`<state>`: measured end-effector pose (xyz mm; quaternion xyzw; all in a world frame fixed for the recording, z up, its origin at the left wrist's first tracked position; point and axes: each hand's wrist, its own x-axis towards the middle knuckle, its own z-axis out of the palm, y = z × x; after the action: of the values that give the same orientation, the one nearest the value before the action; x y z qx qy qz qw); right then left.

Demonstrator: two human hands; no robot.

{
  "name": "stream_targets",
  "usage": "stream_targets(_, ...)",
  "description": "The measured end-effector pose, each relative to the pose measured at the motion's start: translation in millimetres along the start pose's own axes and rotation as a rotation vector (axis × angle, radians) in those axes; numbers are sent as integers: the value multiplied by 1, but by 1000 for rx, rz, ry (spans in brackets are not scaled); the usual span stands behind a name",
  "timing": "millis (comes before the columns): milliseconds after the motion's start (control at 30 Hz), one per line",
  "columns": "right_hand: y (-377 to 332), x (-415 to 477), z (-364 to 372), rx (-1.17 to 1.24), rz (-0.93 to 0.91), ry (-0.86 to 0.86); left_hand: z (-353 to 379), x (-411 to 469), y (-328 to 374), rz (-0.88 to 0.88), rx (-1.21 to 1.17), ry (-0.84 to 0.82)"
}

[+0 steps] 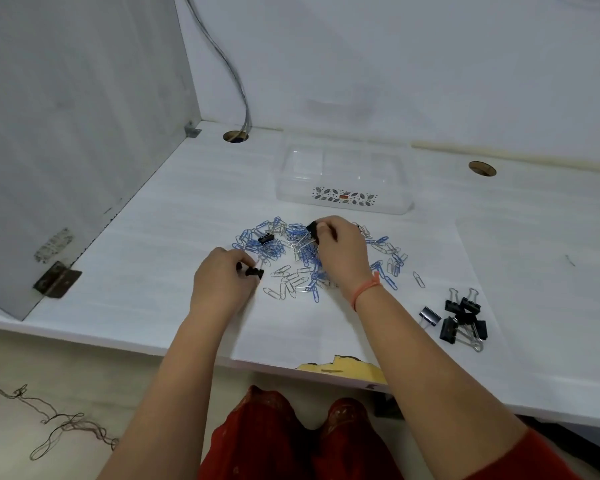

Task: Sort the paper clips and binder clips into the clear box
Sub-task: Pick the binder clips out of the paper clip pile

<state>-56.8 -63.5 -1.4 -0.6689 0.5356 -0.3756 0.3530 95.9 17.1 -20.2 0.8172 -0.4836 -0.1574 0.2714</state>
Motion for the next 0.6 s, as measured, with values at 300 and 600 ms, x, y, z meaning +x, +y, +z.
stream_targets(300,-4,10,-12,1199,789,-35,13,-13,-5,65,-218,292)
stream_targets(600,-11,23,26,-26,10,-174,4,2,18,-474,-1233,355)
